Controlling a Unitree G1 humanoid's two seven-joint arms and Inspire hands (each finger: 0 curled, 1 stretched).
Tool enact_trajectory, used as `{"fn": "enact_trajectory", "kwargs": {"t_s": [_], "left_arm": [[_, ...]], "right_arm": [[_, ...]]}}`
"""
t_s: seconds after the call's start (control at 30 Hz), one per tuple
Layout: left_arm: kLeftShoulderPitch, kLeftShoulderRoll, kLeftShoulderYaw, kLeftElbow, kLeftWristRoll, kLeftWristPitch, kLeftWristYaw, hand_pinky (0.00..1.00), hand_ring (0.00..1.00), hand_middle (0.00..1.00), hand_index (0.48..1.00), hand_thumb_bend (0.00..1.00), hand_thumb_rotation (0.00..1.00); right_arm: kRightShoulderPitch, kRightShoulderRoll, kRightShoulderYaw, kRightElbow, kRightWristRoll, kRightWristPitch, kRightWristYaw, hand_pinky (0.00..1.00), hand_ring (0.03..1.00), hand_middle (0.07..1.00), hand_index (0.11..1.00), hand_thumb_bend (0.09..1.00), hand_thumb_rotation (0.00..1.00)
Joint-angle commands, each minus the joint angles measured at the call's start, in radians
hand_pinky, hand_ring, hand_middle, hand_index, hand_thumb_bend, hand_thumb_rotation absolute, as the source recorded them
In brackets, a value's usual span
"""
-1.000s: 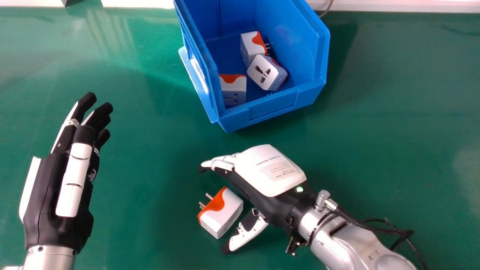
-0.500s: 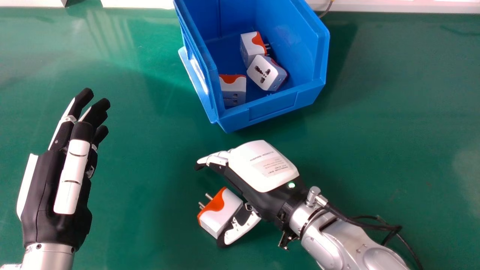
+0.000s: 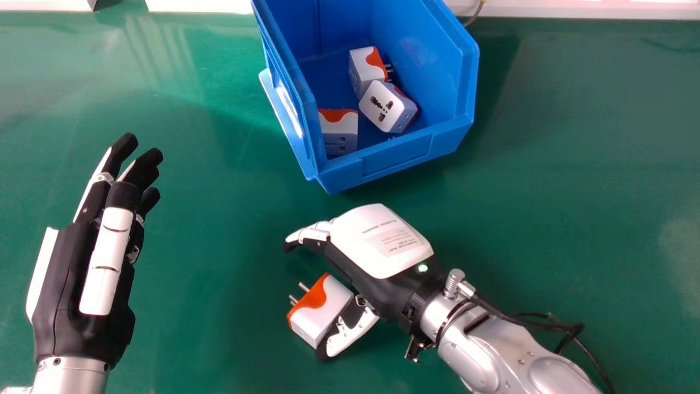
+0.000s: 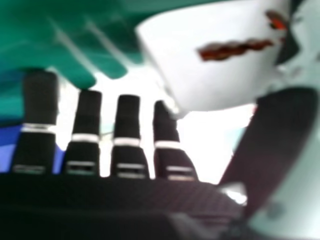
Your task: Pick all objects and put in blue box
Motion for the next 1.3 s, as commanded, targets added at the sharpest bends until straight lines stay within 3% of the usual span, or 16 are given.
{"fn": "enact_trajectory", "kwargs": {"t_s": [0.0,0.1,0.33,0.37,0.4,0.5,0.67,0.87,1.0,1.27], "left_arm": [[-0.004,0.014,0.010,-0.019,-0.005,-0.014,-0.003,0.96,0.95,0.90,0.925,0.67,0.78],[-0.007,0.013,0.010,-0.022,-0.002,-0.011,0.006,0.96,0.95,0.90,0.919,0.67,0.77],[-0.010,0.022,0.011,-0.014,-0.003,-0.019,-0.002,0.96,0.95,0.90,0.918,0.66,0.78],[-0.012,0.023,0.012,-0.014,-0.003,-0.019,-0.001,0.96,0.95,0.90,0.919,0.66,0.78],[-0.012,0.024,0.011,-0.017,-0.003,-0.017,0.000,0.96,0.95,0.90,0.919,0.66,0.78],[-0.015,0.025,0.010,-0.029,-0.004,-0.007,0.006,0.96,0.94,0.90,0.918,0.65,0.78],[-0.018,0.035,0.010,-0.030,0.000,-0.006,0.006,0.96,0.94,0.89,0.917,0.65,0.78],[-0.017,0.041,0.010,-0.034,0.000,-0.005,0.014,0.96,0.94,0.89,0.915,0.65,0.78],[-0.022,0.046,0.014,-0.012,0.004,-0.020,0.009,0.95,0.94,0.89,0.913,0.65,0.79],[-0.029,0.047,0.016,0.006,0.000,-0.027,0.005,0.95,0.94,0.89,0.918,0.66,0.79]], "right_arm": [[0.008,-0.027,0.013,0.033,-0.023,0.021,0.033,0.62,0.725,0.749,0.731,0.917,0.05],[0.000,-0.036,0.019,0.036,-0.027,0.011,0.028,0.62,0.717,0.732,0.706,0.883,0.02],[-0.016,-0.034,0.004,0.060,0.007,-0.014,0.037,0.58,0.683,0.703,0.661,0.868,0.01],[-0.019,-0.032,0.001,0.063,0.015,-0.013,0.044,0.54,0.648,0.683,0.646,0.788,0.01],[-0.023,-0.032,0.001,0.065,0.016,-0.009,0.052,0.54,0.648,0.683,0.646,0.788,0.01],[-0.040,-0.038,0.001,0.080,0.012,-0.022,0.034,0.46,0.587,0.648,0.621,0.675,0.00],[-0.061,-0.045,-0.006,0.090,0.023,-0.048,0.031,0.42,0.553,0.626,0.604,0.637,0.00],[-0.081,-0.059,-0.017,0.070,0.042,-0.064,0.073,0.38,0.501,0.586,0.576,0.585,0.00],[-0.095,-0.062,-0.024,0.059,0.042,-0.057,0.097,0.35,0.470,0.563,0.558,0.551,0.00],[-0.105,-0.063,-0.040,0.032,0.048,-0.041,0.138,0.33,0.443,0.545,0.545,0.521,0.00]]}}
